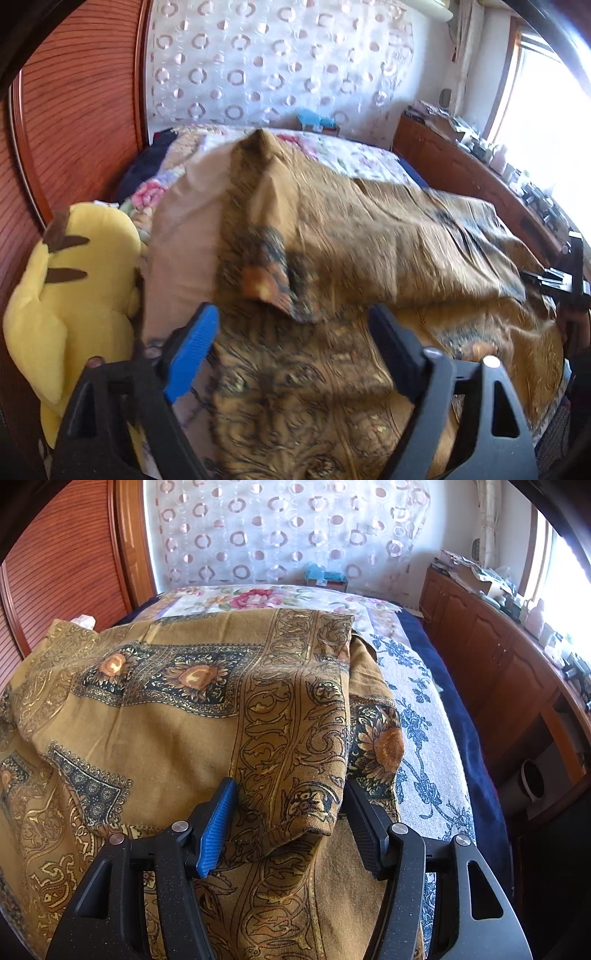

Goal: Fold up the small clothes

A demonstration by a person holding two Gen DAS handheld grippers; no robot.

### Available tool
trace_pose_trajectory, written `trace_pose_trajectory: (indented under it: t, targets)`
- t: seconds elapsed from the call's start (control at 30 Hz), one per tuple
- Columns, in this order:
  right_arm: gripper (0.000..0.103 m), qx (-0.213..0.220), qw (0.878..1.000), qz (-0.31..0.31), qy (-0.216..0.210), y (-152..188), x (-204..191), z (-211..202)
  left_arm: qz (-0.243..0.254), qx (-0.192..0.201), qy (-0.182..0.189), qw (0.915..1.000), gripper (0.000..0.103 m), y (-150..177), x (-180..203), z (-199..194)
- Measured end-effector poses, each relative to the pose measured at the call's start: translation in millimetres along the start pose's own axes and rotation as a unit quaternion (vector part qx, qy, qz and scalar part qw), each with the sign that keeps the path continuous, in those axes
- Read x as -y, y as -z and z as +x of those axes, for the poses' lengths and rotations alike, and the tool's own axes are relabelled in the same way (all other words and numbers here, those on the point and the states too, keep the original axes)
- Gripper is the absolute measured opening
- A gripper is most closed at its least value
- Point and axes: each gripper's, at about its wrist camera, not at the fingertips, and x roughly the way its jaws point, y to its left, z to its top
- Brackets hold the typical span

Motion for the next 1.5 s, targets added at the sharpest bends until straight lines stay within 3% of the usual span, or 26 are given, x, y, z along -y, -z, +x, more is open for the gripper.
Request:
trace_pose_trajectory:
  t: [0.03,0.1,0.33,0.4,0.43,0.5,0.6,0.87,1.13,1.5]
  targets:
    - [0.061,0.0,1.0,0.001,0.0,0,0,0,0.001,0.002,-0.001,1.0,0.075,-4,-2,0]
    - [0.061,0.0,1.0,0.002,0.0,0,-1,0,0.005,0.001,-0.003,1.0,0.054,-9,-4,4]
    - [0.06,0.002,1.0,0.004,0.001,1,0,-1,0.006,-0.026,-0.015,0.9995,0.038,-18,-12,31]
    - [0.035,0.009,1.0,0.015,-0.026,0,7,-4,0.014,-0.031,-0.019,0.9992,0.017,-18,-10,36]
    - [0.032,0.01,0.999,0.024,-0.036,-1,12,-5,0.016,-0.029,-0.021,0.9992,0.01,-18,-10,36]
    - [0.014,0.009,0.999,0.02,-0.04,-1,17,-5,0.018,-0.023,-0.023,0.9993,0.0,-19,-9,32]
    - [0.005,0.025,0.998,0.023,-0.058,0,21,-14,0.021,-0.007,-0.02,0.9996,0.0,-20,-6,22]
    - [0.003,0.088,0.994,0.01,-0.065,-10,20,-57,0.034,0.053,0.006,0.998,0.0,-24,9,-34]
    - [0.003,0.132,0.988,0.013,-0.073,-22,23,-95,0.04,0.071,0.027,0.9963,0.0,-11,14,-67]
    - [0.002,0.136,0.986,-0.01,-0.095,27,17,-160,0.032,0.085,0.035,0.9953,0.0,42,10,-118]
